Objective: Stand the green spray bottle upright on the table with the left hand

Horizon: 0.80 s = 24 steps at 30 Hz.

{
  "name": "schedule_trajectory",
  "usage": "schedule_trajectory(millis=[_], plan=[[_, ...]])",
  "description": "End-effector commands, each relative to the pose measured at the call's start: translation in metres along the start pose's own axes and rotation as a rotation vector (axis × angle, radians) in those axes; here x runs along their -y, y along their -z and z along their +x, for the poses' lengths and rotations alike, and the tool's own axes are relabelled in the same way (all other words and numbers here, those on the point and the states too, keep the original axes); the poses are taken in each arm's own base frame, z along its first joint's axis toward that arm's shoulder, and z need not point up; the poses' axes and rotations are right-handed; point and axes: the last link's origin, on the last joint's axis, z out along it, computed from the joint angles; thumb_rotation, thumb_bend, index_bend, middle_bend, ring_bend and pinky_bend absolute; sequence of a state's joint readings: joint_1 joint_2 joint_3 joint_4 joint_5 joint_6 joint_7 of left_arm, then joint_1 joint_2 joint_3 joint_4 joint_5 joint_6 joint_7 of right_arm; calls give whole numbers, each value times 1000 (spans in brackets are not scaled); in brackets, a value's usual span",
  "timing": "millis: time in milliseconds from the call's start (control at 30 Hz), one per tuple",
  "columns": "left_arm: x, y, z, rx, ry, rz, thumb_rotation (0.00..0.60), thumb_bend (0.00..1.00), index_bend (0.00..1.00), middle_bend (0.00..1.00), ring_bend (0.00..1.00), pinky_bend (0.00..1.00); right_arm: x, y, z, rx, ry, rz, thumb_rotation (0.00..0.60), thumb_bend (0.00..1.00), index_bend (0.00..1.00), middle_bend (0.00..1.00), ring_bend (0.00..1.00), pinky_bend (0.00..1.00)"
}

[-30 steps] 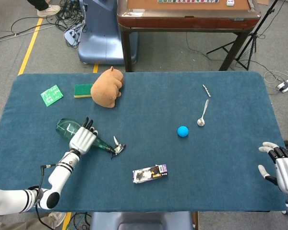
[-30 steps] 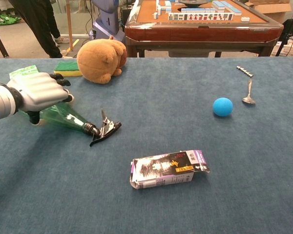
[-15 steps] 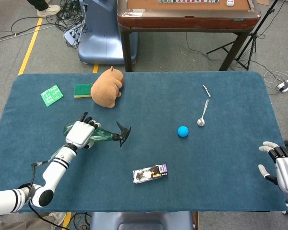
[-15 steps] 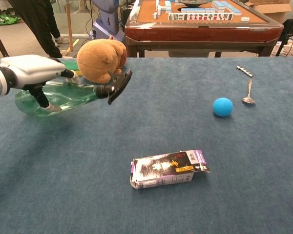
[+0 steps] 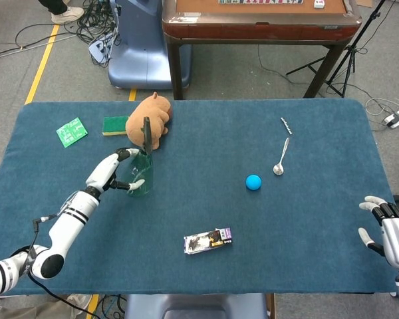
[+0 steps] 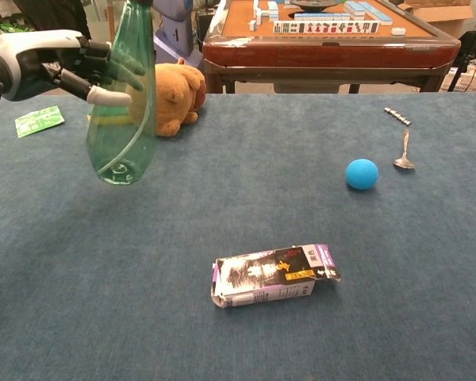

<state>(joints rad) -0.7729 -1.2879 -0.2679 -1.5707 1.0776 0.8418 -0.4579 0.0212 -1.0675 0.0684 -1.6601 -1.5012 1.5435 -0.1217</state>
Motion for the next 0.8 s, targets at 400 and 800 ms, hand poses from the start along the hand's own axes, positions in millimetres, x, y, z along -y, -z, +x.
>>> schedule_trajectory(millis=[400, 800], plan=[[40, -12, -22, -43, 162, -46, 600, 286, 338, 356, 62, 0, 2, -2, -1, 5, 0, 1, 600, 232, 352, 281, 293, 386], [60, -8, -30, -24, 45, -52, 600, 274, 283, 281, 38, 0, 2, -2, -1, 7, -3, 0, 600, 232, 352, 281, 293, 386]])
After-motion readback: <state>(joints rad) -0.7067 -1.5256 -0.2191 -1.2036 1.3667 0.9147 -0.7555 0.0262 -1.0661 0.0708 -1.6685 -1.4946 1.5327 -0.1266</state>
